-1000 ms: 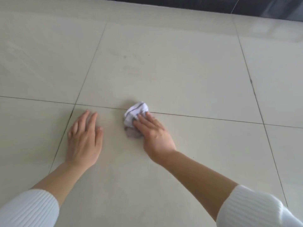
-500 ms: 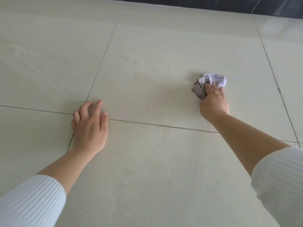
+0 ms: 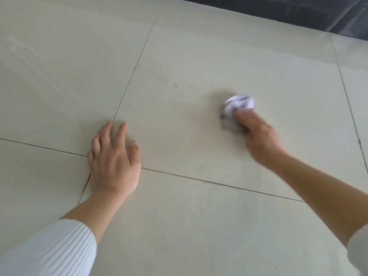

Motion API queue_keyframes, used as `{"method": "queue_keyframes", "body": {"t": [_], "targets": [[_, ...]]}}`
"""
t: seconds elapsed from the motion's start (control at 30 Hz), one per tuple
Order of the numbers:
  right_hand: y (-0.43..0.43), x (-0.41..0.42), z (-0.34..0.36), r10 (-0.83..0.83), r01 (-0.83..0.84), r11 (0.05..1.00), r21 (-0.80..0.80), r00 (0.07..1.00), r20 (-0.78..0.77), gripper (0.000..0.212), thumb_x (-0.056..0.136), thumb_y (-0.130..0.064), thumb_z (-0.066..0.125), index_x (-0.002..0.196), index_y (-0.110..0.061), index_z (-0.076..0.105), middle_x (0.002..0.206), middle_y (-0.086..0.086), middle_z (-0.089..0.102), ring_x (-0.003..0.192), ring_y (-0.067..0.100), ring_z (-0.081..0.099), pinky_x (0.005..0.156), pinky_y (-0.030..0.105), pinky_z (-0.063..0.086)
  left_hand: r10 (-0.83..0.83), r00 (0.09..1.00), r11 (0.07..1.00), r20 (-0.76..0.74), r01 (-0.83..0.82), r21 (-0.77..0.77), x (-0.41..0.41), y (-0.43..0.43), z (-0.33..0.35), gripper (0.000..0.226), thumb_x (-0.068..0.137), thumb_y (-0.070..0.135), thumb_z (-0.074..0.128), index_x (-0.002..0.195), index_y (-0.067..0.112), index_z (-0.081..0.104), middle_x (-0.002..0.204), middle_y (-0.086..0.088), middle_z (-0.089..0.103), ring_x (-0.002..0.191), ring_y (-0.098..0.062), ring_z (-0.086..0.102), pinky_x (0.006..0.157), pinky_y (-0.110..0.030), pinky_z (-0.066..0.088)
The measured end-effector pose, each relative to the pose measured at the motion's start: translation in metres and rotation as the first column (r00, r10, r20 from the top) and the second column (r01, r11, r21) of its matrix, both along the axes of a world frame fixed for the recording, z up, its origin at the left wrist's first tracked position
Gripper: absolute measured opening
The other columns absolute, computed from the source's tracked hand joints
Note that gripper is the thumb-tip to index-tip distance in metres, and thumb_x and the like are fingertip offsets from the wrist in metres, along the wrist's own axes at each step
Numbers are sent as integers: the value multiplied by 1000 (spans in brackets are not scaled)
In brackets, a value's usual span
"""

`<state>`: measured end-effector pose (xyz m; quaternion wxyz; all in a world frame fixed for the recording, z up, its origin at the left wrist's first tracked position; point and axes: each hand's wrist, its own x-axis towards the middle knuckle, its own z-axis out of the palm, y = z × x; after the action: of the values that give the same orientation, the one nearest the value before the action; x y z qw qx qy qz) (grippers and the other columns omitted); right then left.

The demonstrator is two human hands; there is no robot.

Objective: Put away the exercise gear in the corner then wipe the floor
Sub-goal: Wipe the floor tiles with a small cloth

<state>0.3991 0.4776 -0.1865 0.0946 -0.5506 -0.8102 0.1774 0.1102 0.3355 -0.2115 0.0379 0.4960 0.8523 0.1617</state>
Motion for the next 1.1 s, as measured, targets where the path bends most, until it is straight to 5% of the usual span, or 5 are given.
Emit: {"method": "queue_keyframes", "body": {"t": [0.2,0.37,0.53,0.8,1.1], "targets": [[81,-62,6,-377,377,922,-94,926,19,59,92,-3,35,148,-20,30,157,7,22,143,29,22,111,32,24,9,1000,1000,-13,-9,-25,1,1,2,54,90,38,35,140,20,40,150,-9,33,130,-32,31,100,-49,32],[19,-119,-7,185,-187,982,5,971,-153,57,86,7,43,139,-14,49,150,12,38,141,26,32,115,34,25,13,1000,999,-16,-14,-35,2,1,3,54,90,39,35,141,21,39,150,-10,33,131,-32,32,100,-48,33],[-19,-67,-9,659,-659,752,-10,752,-31,62,79,9,43,137,-13,52,147,2,44,141,19,32,117,31,22,24,1000,997,-6,-25,-73,1,0,4,55,90,39,34,142,22,38,152,-8,31,134,-30,29,101,-48,32],[108,-62,-5,-318,318,948,-12,947,43,67,87,4,34,150,-18,28,158,5,21,147,25,12,119,39,14,34,999,993,-11,-35,-112,3,2,4,57,88,41,31,141,23,39,152,-7,31,135,-29,31,100,-45,32],[106,-193,10,55,-58,988,-144,998,-31,64,92,1,37,148,-29,32,159,1,20,145,21,21,113,25,19,34,999,991,-21,-36,-126,4,3,3,56,88,40,33,140,23,41,152,-7,32,134,-26,31,100,-42,32]]}}
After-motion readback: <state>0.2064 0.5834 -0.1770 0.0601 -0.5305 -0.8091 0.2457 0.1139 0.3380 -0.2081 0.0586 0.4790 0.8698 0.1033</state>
